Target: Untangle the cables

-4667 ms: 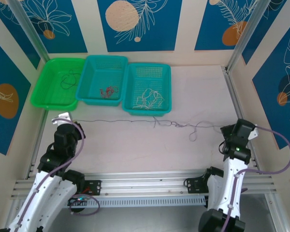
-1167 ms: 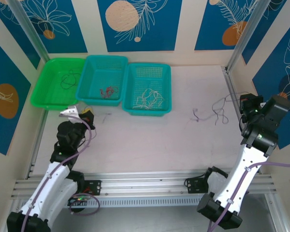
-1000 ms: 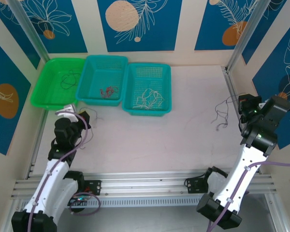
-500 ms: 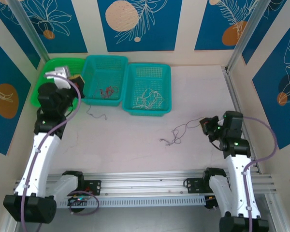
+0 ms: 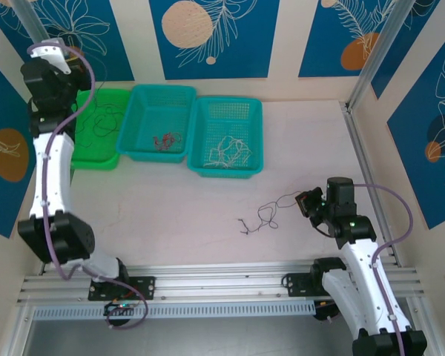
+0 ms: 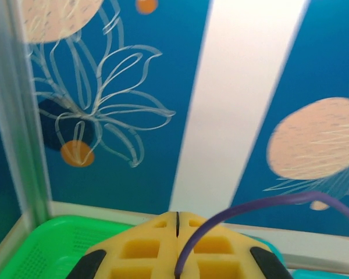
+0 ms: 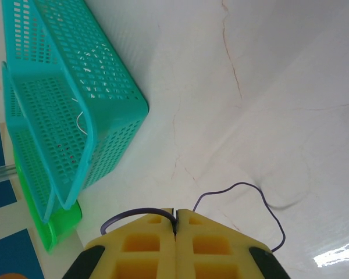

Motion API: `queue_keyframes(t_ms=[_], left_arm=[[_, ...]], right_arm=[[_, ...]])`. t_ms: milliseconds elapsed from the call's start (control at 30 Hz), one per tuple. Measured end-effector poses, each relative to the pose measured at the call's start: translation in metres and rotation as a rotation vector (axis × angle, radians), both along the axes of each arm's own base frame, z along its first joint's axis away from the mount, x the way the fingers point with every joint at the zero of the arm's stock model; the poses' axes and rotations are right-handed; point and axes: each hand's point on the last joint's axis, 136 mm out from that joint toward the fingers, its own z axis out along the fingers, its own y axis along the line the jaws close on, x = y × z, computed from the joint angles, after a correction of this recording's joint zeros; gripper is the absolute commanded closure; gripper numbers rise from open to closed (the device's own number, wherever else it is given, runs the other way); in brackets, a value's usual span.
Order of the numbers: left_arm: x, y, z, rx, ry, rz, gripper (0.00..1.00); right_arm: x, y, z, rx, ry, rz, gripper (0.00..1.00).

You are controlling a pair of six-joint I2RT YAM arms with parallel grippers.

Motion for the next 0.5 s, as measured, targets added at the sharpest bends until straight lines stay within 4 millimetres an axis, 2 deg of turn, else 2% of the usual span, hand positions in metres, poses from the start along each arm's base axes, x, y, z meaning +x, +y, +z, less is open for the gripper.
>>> queue_keyframes(t_ms=[133, 233, 267, 367, 433, 500], left_arm=[[0.033, 0.030, -0.049, -0.027, 0.105, 0.033, 1.00], [0.053, 0.048, -0.100, -0.047, 0.203, 0.054, 1.00], [0.058, 0.052, -0.115, -0.054, 0.234, 0.059, 0.92], [0.067, 0.067, -0.165, -0.087, 0.340, 0.087, 0.36], [0.069, 0.078, -0.196, -0.133, 0.404, 0.110, 0.17], [0.067, 0.090, -0.222, -0.180, 0.453, 0.137, 0.07]], right_arm=[[-0.001, 0.001, 0.002, -0.001, -0.008, 0.003, 1.00], [-0.003, 0.001, 0.002, -0.002, -0.007, 0.006, 1.00], [-0.004, 0.001, 0.002, -0.002, -0.007, 0.006, 1.00], [-0.008, 0.002, 0.003, -0.002, -0.005, 0.009, 1.00], [-0.010, 0.001, 0.005, -0.002, -0.011, 0.006, 1.00], [-0.012, 0.000, 0.007, -0.005, -0.021, -0.001, 1.00]])
